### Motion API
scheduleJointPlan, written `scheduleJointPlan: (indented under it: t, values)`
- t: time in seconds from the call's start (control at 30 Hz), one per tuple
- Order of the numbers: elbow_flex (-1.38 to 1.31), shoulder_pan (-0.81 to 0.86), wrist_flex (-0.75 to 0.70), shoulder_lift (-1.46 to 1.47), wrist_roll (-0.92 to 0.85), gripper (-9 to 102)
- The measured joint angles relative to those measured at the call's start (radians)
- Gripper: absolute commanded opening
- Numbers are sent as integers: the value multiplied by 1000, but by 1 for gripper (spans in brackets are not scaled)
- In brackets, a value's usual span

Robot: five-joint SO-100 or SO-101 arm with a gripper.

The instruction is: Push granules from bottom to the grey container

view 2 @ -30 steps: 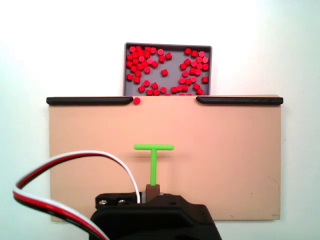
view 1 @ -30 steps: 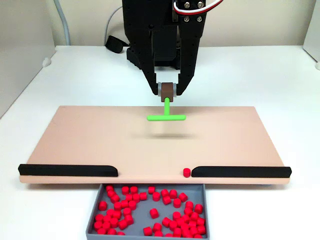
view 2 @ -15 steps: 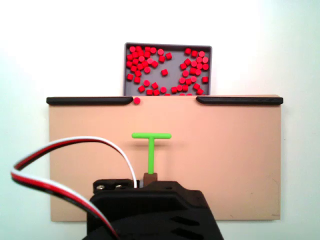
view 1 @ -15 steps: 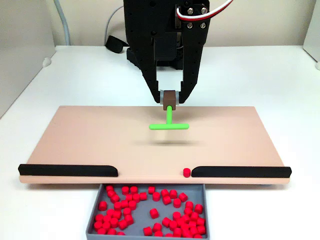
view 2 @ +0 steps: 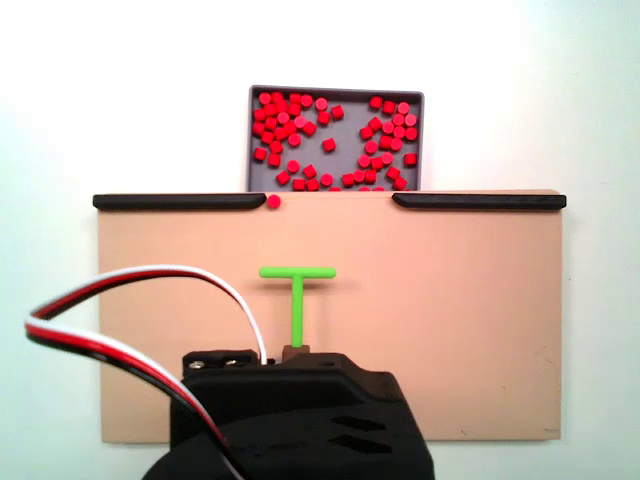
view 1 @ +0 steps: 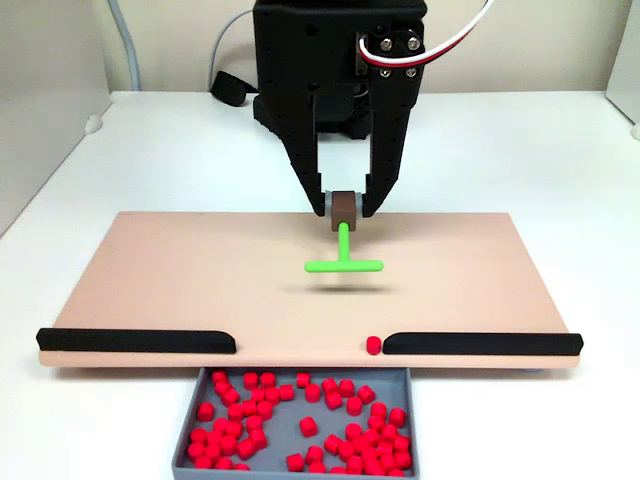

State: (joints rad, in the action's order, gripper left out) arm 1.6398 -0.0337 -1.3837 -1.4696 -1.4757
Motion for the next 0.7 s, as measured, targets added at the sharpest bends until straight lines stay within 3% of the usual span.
scheduleJointPlan:
  t: [0.7]
  values:
    - [-110,-6,54,143,15,0]
